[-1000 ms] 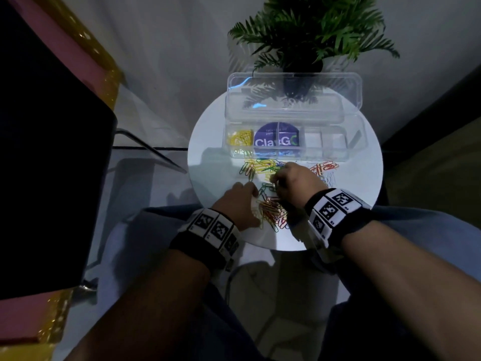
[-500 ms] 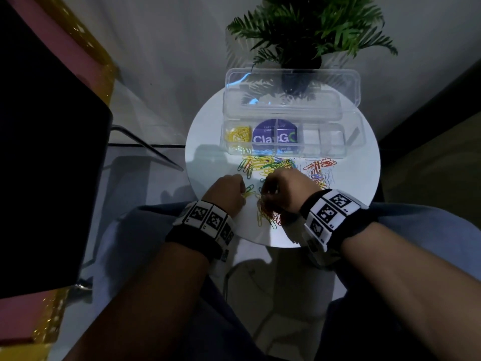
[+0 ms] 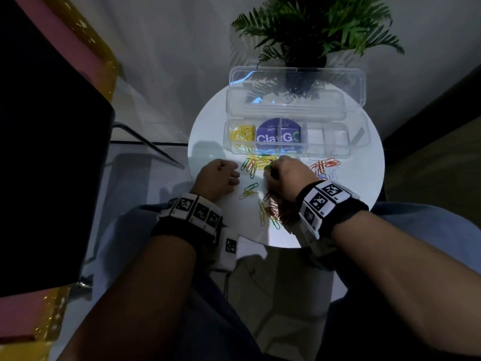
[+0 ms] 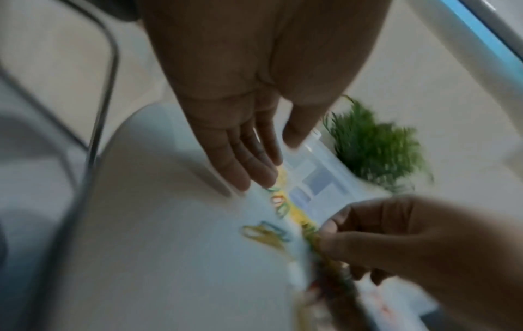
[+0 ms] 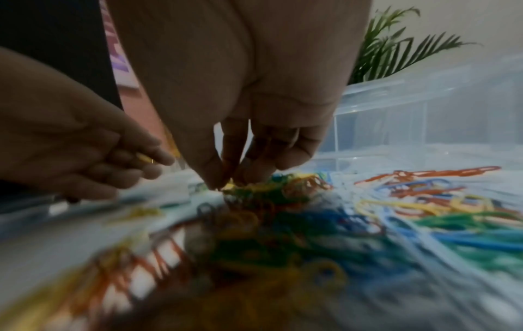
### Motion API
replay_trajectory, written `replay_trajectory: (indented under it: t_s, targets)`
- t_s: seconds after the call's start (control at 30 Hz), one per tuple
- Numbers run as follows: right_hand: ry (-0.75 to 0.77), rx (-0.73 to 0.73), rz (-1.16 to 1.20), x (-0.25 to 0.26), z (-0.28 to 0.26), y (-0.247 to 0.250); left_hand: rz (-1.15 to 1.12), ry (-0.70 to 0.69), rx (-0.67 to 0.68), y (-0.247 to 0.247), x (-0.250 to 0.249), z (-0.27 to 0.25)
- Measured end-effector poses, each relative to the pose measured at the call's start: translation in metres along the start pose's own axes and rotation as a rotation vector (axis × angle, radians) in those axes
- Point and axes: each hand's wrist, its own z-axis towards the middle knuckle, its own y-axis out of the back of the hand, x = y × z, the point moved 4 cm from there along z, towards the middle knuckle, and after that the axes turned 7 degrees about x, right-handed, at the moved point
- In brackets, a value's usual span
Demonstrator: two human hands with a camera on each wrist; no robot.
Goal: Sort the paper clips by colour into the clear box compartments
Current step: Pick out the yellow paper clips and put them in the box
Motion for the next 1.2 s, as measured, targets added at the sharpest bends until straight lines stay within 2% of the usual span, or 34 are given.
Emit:
replay_trajectory:
  t_s: [0.1,0.2,0.3,0.4,0.43,0.53,0.6,0.77,0.87,1.0,1.2]
  targets:
    - [0.094,-0.121,0.2,0.018,-0.004,0.013,-0.399,0.163,0.106,-0.006,0.0,-0.001]
    - [0.279,-0.077,0.223,0.051,-0.009,0.023,-0.729,0.211,0.249,-0.018,0.0,-0.008]
    - [0.302,-0.067,0.174,0.067,-0.008,0.026,-0.92,0.202,0.223,-0.019,-0.005,-0.013]
    - [0.311,-0.143,0.144,0.06,-0.009,0.026,-0.907,0.207,0.111,-0.005,-0.004,-0.014]
    - [0.314,-0.113,0.109,0.055,-0.009,0.021,-0.894,0.211,0.09,0.0,-0.002,-0.013]
    - [0.226,0.101,-0.048,0.041,-0.011,-0.005,-0.883,0.206,0.084,0.007,-0.001,-0.014]
    - [0.196,0.145,-0.09,0.037,-0.01,-0.018,-0.871,0.201,0.088,0.007,-0.001,-0.014]
    - [0.205,0.125,-0.138,0.039,-0.004,-0.021,-0.837,0.187,0.113,0.006,0.0,-0.014]
    - [0.203,0.172,-0.264,0.039,0.005,-0.022,-0.813,0.178,0.112,0.003,-0.001,-0.013]
    - [0.26,0.19,-0.309,0.039,0.008,-0.022,-0.816,0.173,0.122,0.002,-0.003,-0.013]
    - [0.281,0.112,-0.202,0.036,0.003,-0.022,-0.876,0.169,0.147,-0.006,-0.006,-0.006]
